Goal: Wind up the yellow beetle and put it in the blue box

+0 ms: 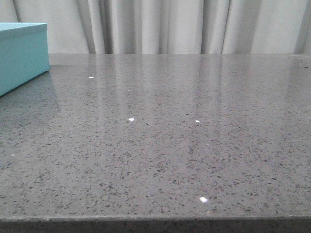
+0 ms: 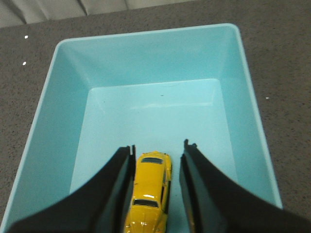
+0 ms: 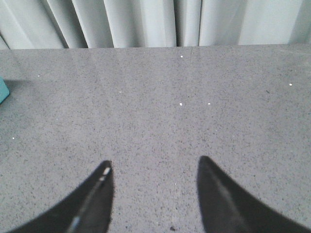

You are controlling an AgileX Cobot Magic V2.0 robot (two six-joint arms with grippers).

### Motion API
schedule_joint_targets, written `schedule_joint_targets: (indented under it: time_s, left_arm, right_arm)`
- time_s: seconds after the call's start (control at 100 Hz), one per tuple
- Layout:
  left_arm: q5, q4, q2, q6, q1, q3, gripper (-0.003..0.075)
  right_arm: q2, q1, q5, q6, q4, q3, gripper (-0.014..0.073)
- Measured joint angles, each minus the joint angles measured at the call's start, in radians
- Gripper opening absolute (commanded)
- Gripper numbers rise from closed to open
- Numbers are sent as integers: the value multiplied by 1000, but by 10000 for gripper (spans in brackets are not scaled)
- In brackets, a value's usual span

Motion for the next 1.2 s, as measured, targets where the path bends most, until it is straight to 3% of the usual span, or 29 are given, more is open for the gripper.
schedule_joint_targets:
  time_s: [0.15, 0.25, 0.43, 0.73, 1.2]
  left_arm:
    - [-13, -4, -76, 14, -56, 49, -19]
    - [-21, -6, -125, 14, -93, 87, -18]
    - [-63, -9, -213, 14, -145, 186, -19]
    - [-249, -32, -402, 15, -197, 426, -18]
    - [-461, -89, -694, 17, -211, 774, -18]
  right_arm:
    - [-59, 0, -15, -1, 0, 72, -18]
    - [-98, 0, -25, -2, -1, 107, -126]
    - [-176, 0, -51, -2, -6, 159, -118]
    - [-297, 0, -120, -2, -32, 250, -118]
    - [-468, 0, -265, -5, -44, 458, -118]
